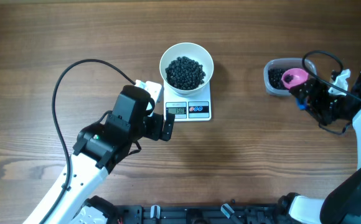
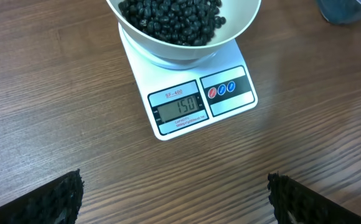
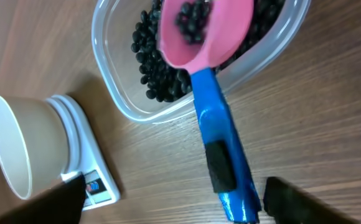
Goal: Scoop item into bowl and weigh 150g on scale
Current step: 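Lower the pink scoop into the clear tub and release it with the right gripper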
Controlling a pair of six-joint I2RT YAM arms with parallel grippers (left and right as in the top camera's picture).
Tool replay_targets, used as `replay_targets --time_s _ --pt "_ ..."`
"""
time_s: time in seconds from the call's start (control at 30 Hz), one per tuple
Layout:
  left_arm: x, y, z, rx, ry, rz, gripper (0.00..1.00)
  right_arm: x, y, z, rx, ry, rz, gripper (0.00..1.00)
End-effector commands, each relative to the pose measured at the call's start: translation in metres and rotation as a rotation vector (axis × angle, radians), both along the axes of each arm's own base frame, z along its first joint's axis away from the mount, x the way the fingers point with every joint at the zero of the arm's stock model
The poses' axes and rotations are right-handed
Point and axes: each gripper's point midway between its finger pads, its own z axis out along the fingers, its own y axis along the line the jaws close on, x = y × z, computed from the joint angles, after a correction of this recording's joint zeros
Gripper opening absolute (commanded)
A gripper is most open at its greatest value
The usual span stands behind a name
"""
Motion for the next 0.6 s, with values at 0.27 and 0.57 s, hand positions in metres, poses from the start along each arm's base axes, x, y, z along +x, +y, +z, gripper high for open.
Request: replay_targets --time_s 0.27,0.57 --pt "0.001 -0.001 0.002 0.012 -0.014 -0.017 1.0 -0.014 -0.02 -0.006 -0.129 0.091 -0.047 1.0" --pt "0.001 -0.001 0.002 0.012 -0.014 -0.017 1.0 -0.029 -0.016 0.049 -0.216 -0.033 -0.065 1.0"
